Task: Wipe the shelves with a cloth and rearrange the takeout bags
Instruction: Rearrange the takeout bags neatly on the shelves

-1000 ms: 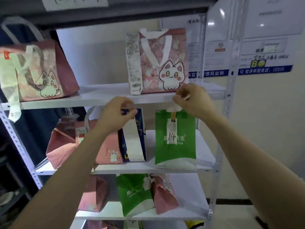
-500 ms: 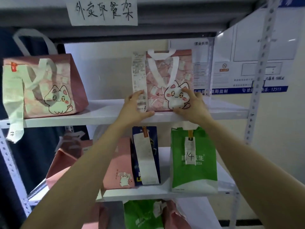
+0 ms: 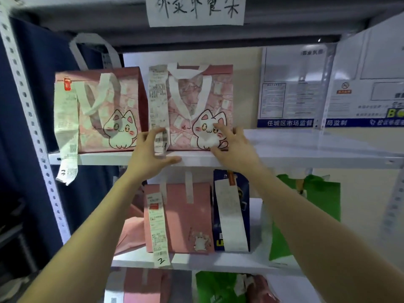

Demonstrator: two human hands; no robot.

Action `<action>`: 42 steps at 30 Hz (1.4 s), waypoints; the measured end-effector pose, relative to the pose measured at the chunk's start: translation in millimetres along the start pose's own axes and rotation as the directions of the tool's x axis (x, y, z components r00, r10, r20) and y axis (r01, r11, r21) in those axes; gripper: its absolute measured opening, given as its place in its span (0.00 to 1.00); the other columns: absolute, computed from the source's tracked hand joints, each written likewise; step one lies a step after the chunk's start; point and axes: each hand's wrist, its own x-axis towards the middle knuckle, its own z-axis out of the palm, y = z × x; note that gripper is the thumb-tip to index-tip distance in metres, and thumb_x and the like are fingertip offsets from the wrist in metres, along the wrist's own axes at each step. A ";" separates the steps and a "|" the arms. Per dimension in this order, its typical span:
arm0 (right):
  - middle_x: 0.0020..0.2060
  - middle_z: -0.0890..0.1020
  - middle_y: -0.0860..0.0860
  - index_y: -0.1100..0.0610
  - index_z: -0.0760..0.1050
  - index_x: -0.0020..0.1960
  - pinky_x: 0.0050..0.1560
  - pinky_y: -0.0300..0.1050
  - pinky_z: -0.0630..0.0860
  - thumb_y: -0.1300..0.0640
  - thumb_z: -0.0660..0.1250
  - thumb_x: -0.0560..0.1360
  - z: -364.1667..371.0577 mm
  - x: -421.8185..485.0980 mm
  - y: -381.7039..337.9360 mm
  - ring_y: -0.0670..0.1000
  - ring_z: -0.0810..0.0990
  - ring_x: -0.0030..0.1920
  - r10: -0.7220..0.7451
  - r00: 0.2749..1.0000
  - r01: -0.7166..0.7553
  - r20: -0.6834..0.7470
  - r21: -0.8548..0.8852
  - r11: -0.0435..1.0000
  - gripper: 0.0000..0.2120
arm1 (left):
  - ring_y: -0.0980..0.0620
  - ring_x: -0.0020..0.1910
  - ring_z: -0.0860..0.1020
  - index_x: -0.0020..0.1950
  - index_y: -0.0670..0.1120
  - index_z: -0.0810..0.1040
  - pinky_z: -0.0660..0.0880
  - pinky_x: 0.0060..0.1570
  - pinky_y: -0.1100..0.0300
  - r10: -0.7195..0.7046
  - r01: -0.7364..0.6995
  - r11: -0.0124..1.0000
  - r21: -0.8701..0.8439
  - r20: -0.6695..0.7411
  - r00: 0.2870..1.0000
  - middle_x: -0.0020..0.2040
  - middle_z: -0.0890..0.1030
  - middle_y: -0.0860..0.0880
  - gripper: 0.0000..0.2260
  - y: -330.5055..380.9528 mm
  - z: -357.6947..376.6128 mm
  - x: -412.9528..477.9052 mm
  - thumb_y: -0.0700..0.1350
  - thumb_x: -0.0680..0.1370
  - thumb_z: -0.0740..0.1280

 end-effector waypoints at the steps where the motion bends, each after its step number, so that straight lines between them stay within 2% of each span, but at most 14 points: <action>1: 0.64 0.69 0.52 0.36 0.62 0.79 0.57 0.52 0.80 0.40 0.69 0.79 -1.4 -1.4 2.4 0.57 0.80 0.56 -0.007 1.000 0.007 0.000 0.003 1.000 0.31 | 0.47 0.70 0.71 0.77 0.66 0.65 0.72 0.71 0.48 0.010 -0.010 1.000 -0.015 -0.014 1.000 0.76 0.63 0.51 0.43 -1.9 2.7 0.1 0.63 0.68 0.84; 7: 0.67 0.71 0.49 0.32 0.64 0.76 0.63 0.49 0.75 0.37 0.71 0.75 -21.4 -16.4 -5.9 0.50 0.73 0.60 0.060 0.998 -0.061 0.011 0.098 0.993 0.32 | 0.44 0.78 0.65 0.78 0.62 0.66 0.66 0.79 0.49 0.038 -0.037 0.998 -0.050 0.011 0.999 0.80 0.57 0.52 0.38 -4.9 -3.0 -10.0 0.57 0.73 0.82; 10: 0.69 0.69 0.47 0.36 0.66 0.77 0.60 0.44 0.72 0.40 0.73 0.77 -28.7 -39.0 -10.0 0.45 0.71 0.60 0.090 0.995 -0.082 -0.040 0.157 0.984 0.31 | 0.56 0.71 0.67 0.79 0.58 0.68 0.65 0.75 0.55 0.071 -0.072 0.997 -0.024 -0.027 0.997 0.80 0.59 0.52 0.35 -11.1 -16.0 -26.0 0.56 0.76 0.80; 12: 0.70 0.68 0.44 0.40 0.70 0.74 0.62 0.45 0.73 0.43 0.71 0.79 -28.2 -60.1 -12.4 0.44 0.71 0.61 0.030 0.999 -0.027 -0.036 0.076 0.997 0.25 | 0.60 0.66 0.69 0.76 0.57 0.73 0.68 0.71 0.57 0.105 -0.104 0.994 0.017 -0.058 0.993 0.78 0.63 0.52 0.29 -18.5 -28.9 -41.4 0.55 0.77 0.79; 14: 0.69 0.70 0.42 0.44 0.76 0.68 0.61 0.43 0.73 0.45 0.69 0.80 -27.7 -78.6 -17.7 0.43 0.73 0.60 -0.036 0.999 0.035 -0.015 -0.004 0.999 0.17 | 0.57 0.67 0.74 0.72 0.57 0.76 0.74 0.69 0.53 0.120 -0.117 0.991 0.063 -0.050 0.991 0.74 0.68 0.54 0.24 -25.2 -43.5 -56.1 0.54 0.78 0.78; 16: 0.64 0.75 0.42 0.47 0.80 0.63 0.58 0.42 0.74 0.46 0.68 0.81 -28.8 -93.0 -27.4 0.43 0.76 0.57 -0.066 0.996 0.068 0.060 -0.034 0.997 0.12 | 0.55 0.65 0.78 0.68 0.57 0.79 0.78 0.64 0.52 0.110 -0.109 0.990 0.084 -0.004 0.994 0.69 0.73 0.55 0.18 -27.5 -59.9 -70.8 0.53 0.79 0.77; 18: 0.56 0.80 0.43 0.48 0.82 0.60 0.55 0.43 0.78 0.47 0.68 0.82 -29.7 -104.2 -41.6 0.45 0.81 0.54 -0.065 0.968 0.078 0.243 -0.041 0.996 0.10 | 0.56 0.60 0.80 0.64 0.56 0.81 0.79 0.62 0.53 0.081 -0.088 0.990 0.112 0.066 0.995 0.65 0.76 0.55 0.15 -29.5 -77.4 -86.5 0.53 0.80 0.77; 21: 0.55 0.83 0.44 0.49 0.82 0.62 0.57 0.45 0.80 0.47 0.70 0.82 -24.0 -118.3 -67.3 0.47 0.82 0.54 -0.030 0.841 0.084 0.540 -0.076 0.994 0.11 | 0.54 0.56 0.81 0.64 0.53 0.83 0.81 0.59 0.52 0.023 -0.071 0.967 0.246 0.195 0.981 0.61 0.79 0.52 0.14 -33.9 -106.6 -110.7 0.54 0.80 0.76; 24: 0.55 0.84 0.45 0.50 0.81 0.64 0.54 0.42 0.77 0.45 0.70 0.82 -5.8 -126.8 -93.0 0.45 0.81 0.53 -0.048 0.779 0.097 0.625 -0.044 0.994 0.13 | 0.51 0.54 0.82 0.63 0.52 0.83 0.83 0.59 0.49 -0.062 -0.037 0.944 0.329 0.285 0.956 0.58 0.80 0.51 0.15 -40.3 -141.5 -131.4 0.55 0.79 0.77; 27: 0.51 0.83 0.42 0.49 0.82 0.61 0.55 0.42 0.78 0.44 0.71 0.81 15.4 -127.6 -122.7 0.43 0.82 0.52 -0.082 0.764 0.096 0.640 0.013 0.995 0.12 | 0.55 0.55 0.83 0.63 0.52 0.83 0.82 0.55 0.56 -0.109 -0.011 0.925 0.380 0.294 0.950 0.59 0.82 0.53 0.15 -54.5 -178.0 -139.1 0.55 0.79 0.77; 29: 0.52 0.85 0.43 0.49 0.82 0.60 0.58 0.46 0.80 0.44 0.70 0.81 25.7 -124.5 -144.0 0.44 0.83 0.52 -0.099 0.760 0.106 0.642 0.027 0.994 0.12 | 0.57 0.56 0.83 0.63 0.53 0.84 0.78 0.52 0.61 -0.114 0.002 0.920 0.391 0.264 0.958 0.60 0.83 0.54 0.14 -66.0 -199.3 -138.0 0.54 0.79 0.77; 34: 0.54 0.86 0.45 0.49 0.83 0.61 0.60 0.46 0.81 0.46 0.72 0.81 37.9 -95.4 -191.8 0.43 0.83 0.52 -0.107 0.843 0.081 0.528 0.072 0.994 0.12 | 0.55 0.59 0.83 0.66 0.52 0.83 0.82 0.59 0.53 -0.054 0.002 0.945 0.327 0.148 0.987 0.62 0.82 0.56 0.16 -98.7 -227.4 -107.9 0.54 0.79 0.76; 39: 0.69 0.80 0.50 0.51 0.75 0.74 0.65 0.50 0.77 0.47 0.72 0.80 47.9 -37.6 -239.9 0.51 0.81 0.64 -0.053 0.952 0.034 0.300 0.069 0.997 0.24 | 0.50 0.70 0.76 0.75 0.54 0.74 0.76 0.69 0.49 0.002 -0.011 0.977 0.213 0.042 0.999 0.71 0.75 0.49 0.25 -132.6 -230.5 -57.4 0.55 0.80 0.75; 42: 0.74 0.76 0.54 0.53 0.66 0.80 0.69 0.53 0.75 0.47 0.73 0.79 63.9 -4.6 -263.4 0.56 0.77 0.70 0.008 0.988 -0.011 0.157 0.015 1.000 0.33 | 0.52 0.68 0.74 0.80 0.53 0.67 0.73 0.67 0.53 0.018 -0.014 0.991 0.131 -0.027 0.999 0.77 0.70 0.46 0.30 -146.2 -226.2 -30.2 0.53 0.80 0.74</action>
